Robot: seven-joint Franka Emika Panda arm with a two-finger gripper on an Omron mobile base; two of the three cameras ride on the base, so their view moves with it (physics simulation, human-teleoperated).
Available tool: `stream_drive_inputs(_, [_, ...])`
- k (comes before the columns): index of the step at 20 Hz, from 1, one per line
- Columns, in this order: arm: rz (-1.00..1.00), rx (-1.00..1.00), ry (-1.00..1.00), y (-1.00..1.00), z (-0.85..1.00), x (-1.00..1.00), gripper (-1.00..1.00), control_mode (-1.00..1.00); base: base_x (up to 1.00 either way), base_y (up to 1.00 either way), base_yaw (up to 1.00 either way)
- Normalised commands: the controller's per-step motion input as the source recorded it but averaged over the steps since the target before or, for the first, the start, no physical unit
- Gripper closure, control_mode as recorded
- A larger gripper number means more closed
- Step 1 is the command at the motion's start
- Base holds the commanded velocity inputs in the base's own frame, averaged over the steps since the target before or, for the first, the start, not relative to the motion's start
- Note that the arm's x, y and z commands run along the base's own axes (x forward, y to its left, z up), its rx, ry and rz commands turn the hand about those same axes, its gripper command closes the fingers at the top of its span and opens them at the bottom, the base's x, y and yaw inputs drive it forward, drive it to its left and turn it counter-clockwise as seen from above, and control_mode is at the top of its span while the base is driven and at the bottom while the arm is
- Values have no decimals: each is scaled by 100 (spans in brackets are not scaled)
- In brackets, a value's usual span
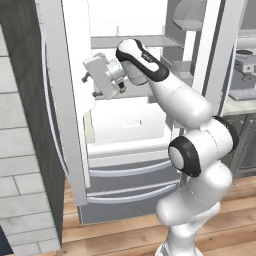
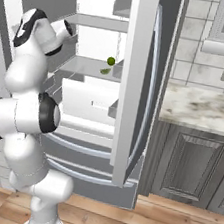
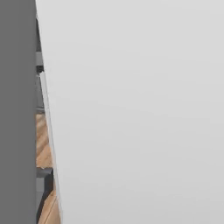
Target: Take the lemon wedge from the fridge and place it on the plate with fish on the dining counter.
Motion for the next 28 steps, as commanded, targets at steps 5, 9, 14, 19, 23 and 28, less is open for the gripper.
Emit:
stream_drive_inputs(5, [10, 7, -6, 76, -38, 21, -100, -100, 0, 0, 0])
stream_drive_inputs(9, [-5, 0, -13, -9, 6, -51, -100, -100, 0, 0, 0])
stream_drive_inputs(14, [-17, -1, -46, -49, 51, -100, -100, -100, 0, 0, 0])
stream_drive_inputs(19, [-19, -17, -39, -61, 21, -100, -100, -100, 0, 0, 0])
stream_drive_inputs(23, [-22, -27, -24, -72, 0, -100, -100, -100, 0, 0, 0])
stream_drive_inputs(28, [-33, -25, -10, -64, 2, -100, -100, -100, 0, 0, 0])
